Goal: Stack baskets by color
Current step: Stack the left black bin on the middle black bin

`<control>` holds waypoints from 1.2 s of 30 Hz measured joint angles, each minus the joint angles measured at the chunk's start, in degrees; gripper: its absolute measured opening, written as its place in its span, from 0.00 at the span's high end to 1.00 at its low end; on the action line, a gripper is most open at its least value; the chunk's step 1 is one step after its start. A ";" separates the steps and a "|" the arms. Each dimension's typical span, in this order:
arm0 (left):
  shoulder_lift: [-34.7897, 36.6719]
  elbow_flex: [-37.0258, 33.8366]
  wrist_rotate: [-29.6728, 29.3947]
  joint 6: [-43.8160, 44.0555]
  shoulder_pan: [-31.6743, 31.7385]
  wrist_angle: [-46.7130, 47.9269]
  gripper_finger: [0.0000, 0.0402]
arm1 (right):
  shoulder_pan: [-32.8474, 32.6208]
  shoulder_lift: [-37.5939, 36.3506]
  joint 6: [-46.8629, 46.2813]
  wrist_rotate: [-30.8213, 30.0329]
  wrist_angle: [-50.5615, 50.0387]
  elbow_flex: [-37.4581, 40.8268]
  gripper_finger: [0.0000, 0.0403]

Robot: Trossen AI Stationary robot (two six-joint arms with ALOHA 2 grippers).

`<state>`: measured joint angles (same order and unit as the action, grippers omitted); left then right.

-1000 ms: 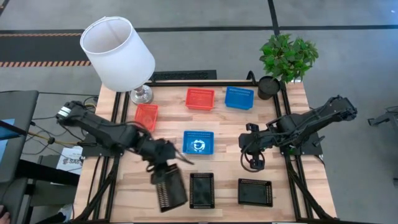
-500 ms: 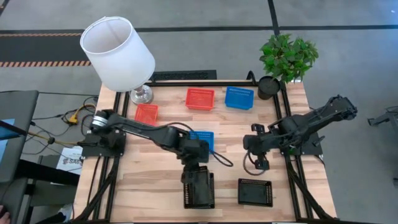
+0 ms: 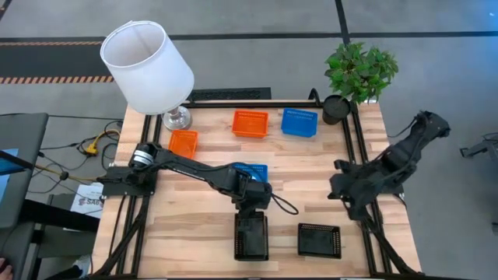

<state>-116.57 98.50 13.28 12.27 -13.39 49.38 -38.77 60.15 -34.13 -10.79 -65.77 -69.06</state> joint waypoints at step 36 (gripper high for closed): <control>-1.68 0.09 2.24 -3.41 0.96 5.00 0.93 | -4.72 -5.08 -3.39 -5.92 -2.17 -0.02 0.98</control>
<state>-118.26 98.59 15.52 8.86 -12.43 54.38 -43.48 55.07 -37.52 -16.71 -67.94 -69.08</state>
